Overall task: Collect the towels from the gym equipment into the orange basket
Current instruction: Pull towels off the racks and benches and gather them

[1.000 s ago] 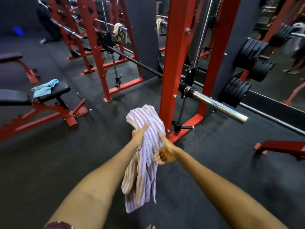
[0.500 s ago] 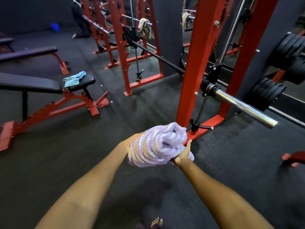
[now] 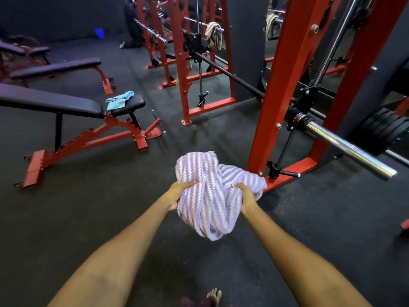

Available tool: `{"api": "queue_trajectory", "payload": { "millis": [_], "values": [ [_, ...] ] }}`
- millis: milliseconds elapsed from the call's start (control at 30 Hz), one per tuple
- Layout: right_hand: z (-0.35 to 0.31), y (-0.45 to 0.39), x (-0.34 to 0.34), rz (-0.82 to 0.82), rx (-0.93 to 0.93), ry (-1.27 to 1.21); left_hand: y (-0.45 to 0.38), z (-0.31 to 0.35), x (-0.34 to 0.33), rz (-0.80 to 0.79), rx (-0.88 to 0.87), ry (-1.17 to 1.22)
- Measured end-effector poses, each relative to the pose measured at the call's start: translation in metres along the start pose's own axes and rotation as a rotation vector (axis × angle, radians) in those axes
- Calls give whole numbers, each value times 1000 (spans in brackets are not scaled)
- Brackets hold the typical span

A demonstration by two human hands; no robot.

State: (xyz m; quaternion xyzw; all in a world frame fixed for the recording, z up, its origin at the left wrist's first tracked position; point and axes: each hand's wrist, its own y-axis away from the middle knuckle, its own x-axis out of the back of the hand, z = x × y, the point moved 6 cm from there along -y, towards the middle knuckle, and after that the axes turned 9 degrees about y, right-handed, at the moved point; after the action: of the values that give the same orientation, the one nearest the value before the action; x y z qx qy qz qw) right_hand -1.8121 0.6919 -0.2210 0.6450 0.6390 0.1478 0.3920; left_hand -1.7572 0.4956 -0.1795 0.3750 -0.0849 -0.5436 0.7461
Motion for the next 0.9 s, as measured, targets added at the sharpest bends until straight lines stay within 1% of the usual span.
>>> {"api": "queue_trajectory", "payload": {
  "millis": [33, 67, 100, 167, 233, 300, 367, 400, 467, 567, 633, 700, 733, 767, 800, 833, 867, 900],
  "values": [
    [-10, 2, -1, 24, 74, 5, -3, 0, 3, 52, -61, 26],
    [-22, 3, 0, 76, 160, 79, -2, -1, 4, 107, -109, 36],
    [-36, 9, -6, 80, 290, 195, -5, -1, 6, 155, -162, 41],
    [-52, 23, -27, 30, 506, 509, -8, -1, 3, 211, -240, 36],
    [-59, 38, -47, -7, 656, 794, -7, 1, -7, 253, -308, 33],
    [-62, 48, -68, -53, 775, 1164, -7, 4, -18, 268, -364, 12],
    [-59, 51, -84, -78, 899, 1587, -5, 4, -30, 218, -339, 79],
    [-56, 52, -88, -82, 898, 1737, 1, 5, -37, 156, -308, 164],
    [-52, 49, -88, -50, 899, 1896, 6, 3, -47, 25, -223, 268],
    [-41, 52, -87, -10, 985, 2003, 3, -1, -45, -4, -206, 281],
    [-34, 55, -88, -32, 1014, 2058, 5, -4, -45, 12, -211, 302],
    [-26, 56, -92, -123, 1078, 2151, 5, -9, -40, 39, -197, 353],
    [-22, 56, -94, -186, 1120, 2165, 8, -10, -39, 43, -178, 353],
    [-20, 58, -94, -251, 1157, 2125, 3, -13, -33, 48, -154, 358],
    [-19, 60, -92, -296, 1155, 2018, -6, -16, -24, 66, -141, 346],
    [-21, 63, -91, -320, 1143, 1814, -21, -19, -12, 114, -140, 325],
    [-25, 62, -89, -301, 1095, 1576, -45, -26, 5, 157, -143, 326],
    [-32, 64, -85, -246, 1066, 1351, -67, -30, 18, 160, -149, 335]
  ]
}}
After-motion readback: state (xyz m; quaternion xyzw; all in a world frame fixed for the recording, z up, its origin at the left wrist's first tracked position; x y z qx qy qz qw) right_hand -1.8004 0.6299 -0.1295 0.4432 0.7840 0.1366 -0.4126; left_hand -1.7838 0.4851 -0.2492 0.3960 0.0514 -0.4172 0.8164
